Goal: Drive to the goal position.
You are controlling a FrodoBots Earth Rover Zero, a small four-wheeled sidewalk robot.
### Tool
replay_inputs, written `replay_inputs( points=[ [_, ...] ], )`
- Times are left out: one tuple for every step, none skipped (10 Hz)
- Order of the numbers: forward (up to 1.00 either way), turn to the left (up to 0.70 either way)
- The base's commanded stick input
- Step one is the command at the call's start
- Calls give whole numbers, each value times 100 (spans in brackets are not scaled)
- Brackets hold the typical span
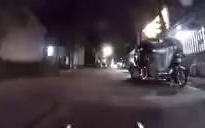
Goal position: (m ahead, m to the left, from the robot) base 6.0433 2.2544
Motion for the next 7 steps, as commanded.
replay_inputs(
  points=[
    [100,-40],
    [100,-40],
    [100,-40],
    [100,-40],
    [100,-40],
    [100,-40],
    [100,-15]
  ],
)
